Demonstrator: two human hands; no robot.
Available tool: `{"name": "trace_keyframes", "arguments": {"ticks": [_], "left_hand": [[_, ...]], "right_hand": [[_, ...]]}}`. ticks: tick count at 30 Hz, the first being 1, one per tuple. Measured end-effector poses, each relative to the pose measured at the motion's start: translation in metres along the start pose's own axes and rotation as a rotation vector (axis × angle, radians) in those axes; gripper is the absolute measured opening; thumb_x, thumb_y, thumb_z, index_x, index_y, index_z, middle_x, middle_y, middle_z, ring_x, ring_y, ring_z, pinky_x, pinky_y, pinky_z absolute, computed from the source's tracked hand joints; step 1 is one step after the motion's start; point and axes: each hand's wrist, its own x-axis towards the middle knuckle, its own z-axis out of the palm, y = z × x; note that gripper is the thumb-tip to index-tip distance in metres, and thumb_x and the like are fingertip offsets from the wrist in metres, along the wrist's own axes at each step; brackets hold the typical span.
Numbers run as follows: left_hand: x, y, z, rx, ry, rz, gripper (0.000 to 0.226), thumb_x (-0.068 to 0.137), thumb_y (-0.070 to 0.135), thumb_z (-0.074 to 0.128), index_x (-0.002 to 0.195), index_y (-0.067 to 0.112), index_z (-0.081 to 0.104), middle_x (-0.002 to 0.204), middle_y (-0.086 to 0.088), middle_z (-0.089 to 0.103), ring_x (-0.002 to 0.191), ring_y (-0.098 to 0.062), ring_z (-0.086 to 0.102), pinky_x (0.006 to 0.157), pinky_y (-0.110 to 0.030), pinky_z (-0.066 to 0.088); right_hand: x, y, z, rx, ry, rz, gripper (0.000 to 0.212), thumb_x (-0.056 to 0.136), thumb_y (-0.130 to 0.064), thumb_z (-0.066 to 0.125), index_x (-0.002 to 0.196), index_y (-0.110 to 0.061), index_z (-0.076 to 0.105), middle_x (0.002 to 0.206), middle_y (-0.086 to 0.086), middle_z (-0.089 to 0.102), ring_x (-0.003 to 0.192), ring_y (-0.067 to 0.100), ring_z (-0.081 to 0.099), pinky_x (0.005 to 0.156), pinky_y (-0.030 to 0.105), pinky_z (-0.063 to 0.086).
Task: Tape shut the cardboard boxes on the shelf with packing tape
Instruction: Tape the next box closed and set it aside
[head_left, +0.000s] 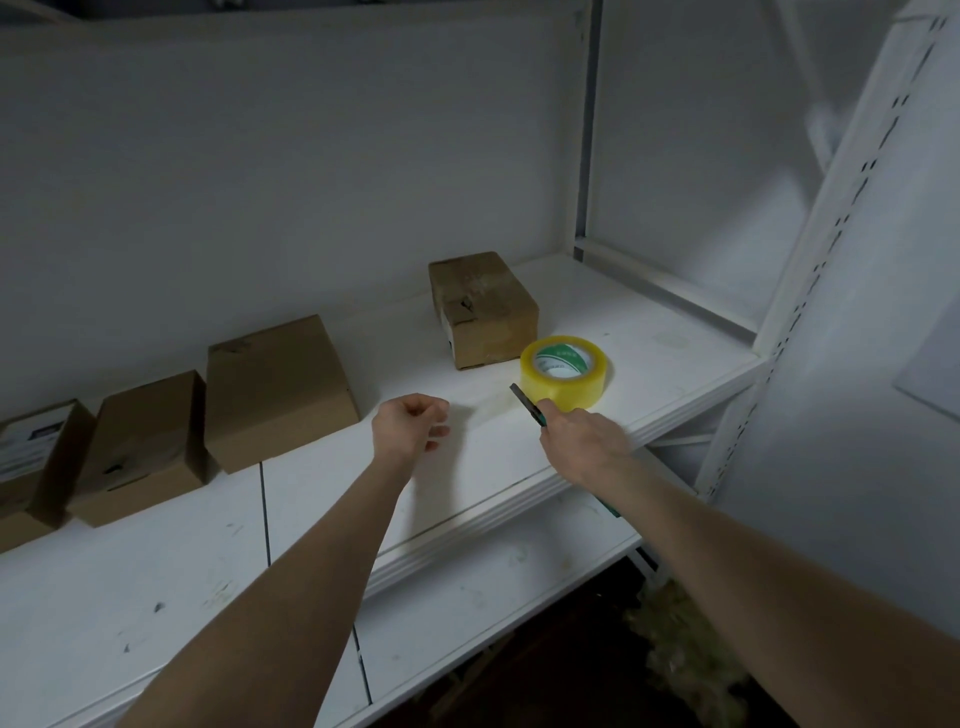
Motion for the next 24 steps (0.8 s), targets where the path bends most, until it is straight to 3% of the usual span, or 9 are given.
{"name": "trace_keyframes", "arguments": {"ticks": [10,18,24], "left_hand": [[0.001,0.004,-0.001,0.015,-0.112,0.042,0.007,0.089,0.009,0.064,0.084,0.007,0.069,0.081,-0.007,0.068,0.057,-0.01,0.065,0.048,-0.019,0.047],[0.002,0.007,-0.001,0.026,-0.126,0.062,0.008,0.089,0.01,0.064,0.084,0.009,0.069,0.08,-0.003,0.068,0.053,-0.005,0.063,0.044,-0.015,0.043],[0.004,0.005,-0.004,0.065,-0.123,0.067,0.008,0.09,0.011,0.063,0.085,0.01,0.071,0.082,-0.004,0.069,0.06,-0.01,0.065,0.048,-0.019,0.047]], "right_hand": [[0.01,-0.007,-0.007,-0.094,-0.03,-0.01,0.036,0.101,-0.012,0.035,0.137,-0.015,0.038,0.119,0.012,0.062,0.108,0.034,0.06,0.072,0.034,0.037],[0.016,-0.01,-0.009,-0.117,-0.12,-0.025,0.033,0.101,-0.016,0.035,0.134,-0.015,0.042,0.124,0.012,0.059,0.113,0.032,0.057,0.076,0.033,0.038],[0.021,-0.013,-0.021,-0.073,-0.159,-0.042,0.048,0.097,-0.016,0.041,0.143,-0.013,0.028,0.119,0.012,0.061,0.103,0.031,0.062,0.07,0.032,0.04]]}}
